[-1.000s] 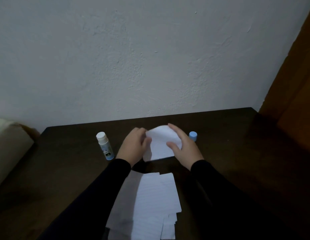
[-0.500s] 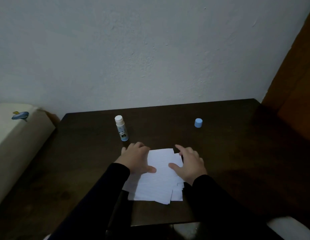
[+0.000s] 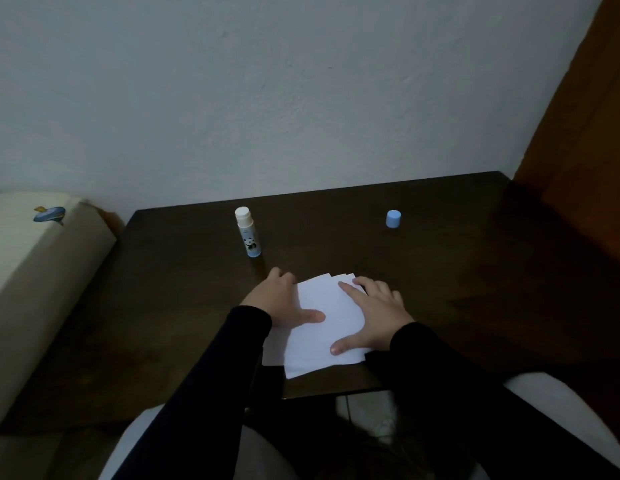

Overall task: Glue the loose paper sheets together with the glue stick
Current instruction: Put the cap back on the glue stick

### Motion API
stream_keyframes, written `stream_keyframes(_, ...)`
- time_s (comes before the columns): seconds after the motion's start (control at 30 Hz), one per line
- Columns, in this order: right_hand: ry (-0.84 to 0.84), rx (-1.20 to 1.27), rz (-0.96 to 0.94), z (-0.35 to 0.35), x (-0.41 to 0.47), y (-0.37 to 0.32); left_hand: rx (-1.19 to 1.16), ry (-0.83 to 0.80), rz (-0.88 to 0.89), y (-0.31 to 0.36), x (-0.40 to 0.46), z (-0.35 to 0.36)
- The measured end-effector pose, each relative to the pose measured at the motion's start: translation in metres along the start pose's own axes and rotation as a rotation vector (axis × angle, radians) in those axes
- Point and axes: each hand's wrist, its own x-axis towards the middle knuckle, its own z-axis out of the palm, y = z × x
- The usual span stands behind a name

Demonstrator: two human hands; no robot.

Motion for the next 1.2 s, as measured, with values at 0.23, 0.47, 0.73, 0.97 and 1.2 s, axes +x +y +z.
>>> stream_keyframes(0.23,0.161,0.231,-0.044,0.017,-0.015,0.011,-0.129,-0.102,-0.109,-0.001,-0.014,-0.002)
stream_keyframes(0.47,0.067,0.249,-0.099,0.015,-0.018,0.018,-0.179,-0.07,-0.13,0.007,-0.024,0.003)
stream_keyframes(0.73,0.11,0.289,-0.079,0.014,-0.019,0.015,-0.292,-0.138,-0.15,0.005,-0.027,0.001)
stream_keyframes(0.97,0.266,0.647,0.041,0.009,-0.02,0.011,-0.818,-0.051,-0.056,-0.002,-0.035,-0.003)
stream_keyframes(1.2,0.322,1.317,0.124,-0.029,-0.011,-0.015,-1.342,0.16,0.114,0.021,-0.045,0.006)
